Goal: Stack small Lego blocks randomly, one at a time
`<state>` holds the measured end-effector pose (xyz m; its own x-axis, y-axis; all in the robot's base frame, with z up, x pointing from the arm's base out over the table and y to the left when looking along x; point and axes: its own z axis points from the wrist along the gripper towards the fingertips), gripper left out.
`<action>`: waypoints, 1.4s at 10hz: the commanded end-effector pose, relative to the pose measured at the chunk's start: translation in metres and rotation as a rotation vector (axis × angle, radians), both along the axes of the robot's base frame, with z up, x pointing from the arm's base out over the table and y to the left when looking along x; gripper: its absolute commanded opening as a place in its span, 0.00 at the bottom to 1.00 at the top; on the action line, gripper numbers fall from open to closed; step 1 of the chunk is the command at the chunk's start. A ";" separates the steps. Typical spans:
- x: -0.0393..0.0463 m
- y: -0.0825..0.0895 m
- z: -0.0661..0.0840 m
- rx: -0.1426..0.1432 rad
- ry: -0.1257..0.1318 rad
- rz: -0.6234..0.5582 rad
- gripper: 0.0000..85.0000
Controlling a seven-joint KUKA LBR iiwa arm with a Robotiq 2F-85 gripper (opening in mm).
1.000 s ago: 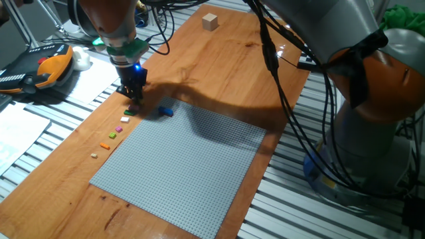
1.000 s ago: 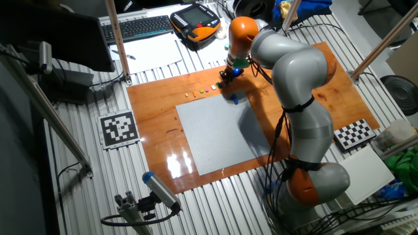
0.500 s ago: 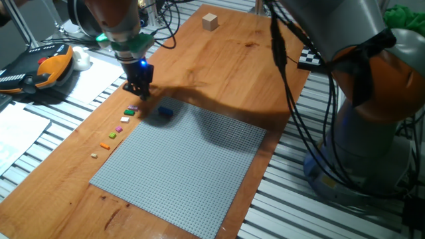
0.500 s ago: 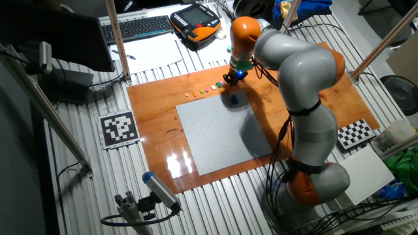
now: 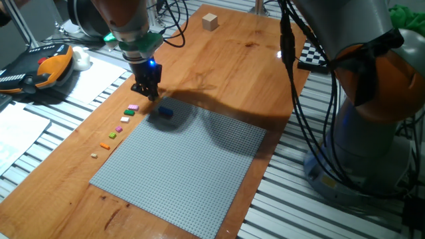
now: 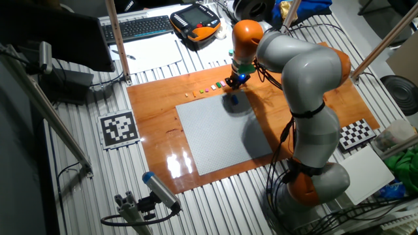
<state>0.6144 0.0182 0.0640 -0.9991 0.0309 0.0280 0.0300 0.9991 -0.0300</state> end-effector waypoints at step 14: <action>-0.0319 0.002 0.008 -0.006 -0.015 0.023 0.00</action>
